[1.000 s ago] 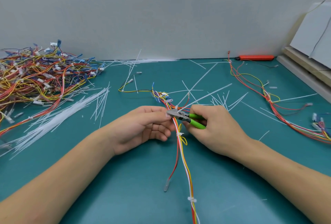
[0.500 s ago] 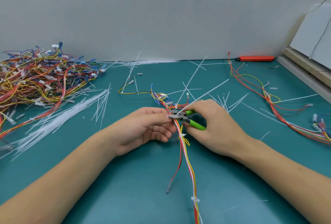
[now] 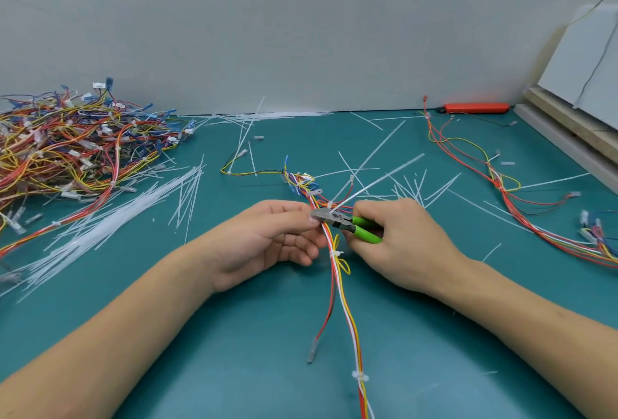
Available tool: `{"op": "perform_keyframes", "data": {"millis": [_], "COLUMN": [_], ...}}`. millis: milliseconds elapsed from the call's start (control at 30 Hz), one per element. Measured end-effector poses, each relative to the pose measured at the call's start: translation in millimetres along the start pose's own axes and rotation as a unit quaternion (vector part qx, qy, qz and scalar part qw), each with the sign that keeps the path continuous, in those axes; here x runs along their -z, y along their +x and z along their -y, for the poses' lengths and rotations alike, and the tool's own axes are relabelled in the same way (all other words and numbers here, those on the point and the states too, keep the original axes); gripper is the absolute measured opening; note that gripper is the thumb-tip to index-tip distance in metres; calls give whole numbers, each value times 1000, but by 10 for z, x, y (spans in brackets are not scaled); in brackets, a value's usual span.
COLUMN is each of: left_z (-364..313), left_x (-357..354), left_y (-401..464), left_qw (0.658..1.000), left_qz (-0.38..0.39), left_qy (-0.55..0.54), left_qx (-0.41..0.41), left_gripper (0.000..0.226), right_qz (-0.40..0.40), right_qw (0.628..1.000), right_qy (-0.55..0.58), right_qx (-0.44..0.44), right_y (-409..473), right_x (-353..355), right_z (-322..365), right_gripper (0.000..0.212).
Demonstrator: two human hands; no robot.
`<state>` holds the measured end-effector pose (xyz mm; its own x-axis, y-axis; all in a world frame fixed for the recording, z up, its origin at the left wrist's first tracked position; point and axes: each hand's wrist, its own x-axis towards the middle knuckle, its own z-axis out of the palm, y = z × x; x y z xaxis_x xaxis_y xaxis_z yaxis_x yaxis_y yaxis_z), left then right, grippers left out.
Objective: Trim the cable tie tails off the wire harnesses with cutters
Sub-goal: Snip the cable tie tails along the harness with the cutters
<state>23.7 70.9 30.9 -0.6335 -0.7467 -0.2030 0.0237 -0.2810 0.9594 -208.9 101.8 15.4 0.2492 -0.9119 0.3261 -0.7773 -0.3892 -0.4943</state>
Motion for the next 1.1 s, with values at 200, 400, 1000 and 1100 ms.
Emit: {"op": "perform_keyframes", "data": {"millis": [200,400,1000,1100], "left_z": [8,21,12,8], "left_x": [-3,9,5,5], "left_y": [19,22,10,5], "left_qw": [1000,1000,1000,1000], "left_qz": [-12,-11,2,-1], "left_qy": [-5,-7,-5,0], "left_qx": [-1,-2,-1,-2], "left_gripper": [21,18,13,14], "right_qz": [-4,2,-10,-13], "right_qw": [1000,999,1000,1000], "right_qy": [-19,-16,-18,-16], "right_qx": [19,28,0,-2], "right_y": [19,40,28,35], "right_x": [1,4,4,9], "right_z": [-2,-24,-29,-32], "right_gripper": [10,27,24,27]}}
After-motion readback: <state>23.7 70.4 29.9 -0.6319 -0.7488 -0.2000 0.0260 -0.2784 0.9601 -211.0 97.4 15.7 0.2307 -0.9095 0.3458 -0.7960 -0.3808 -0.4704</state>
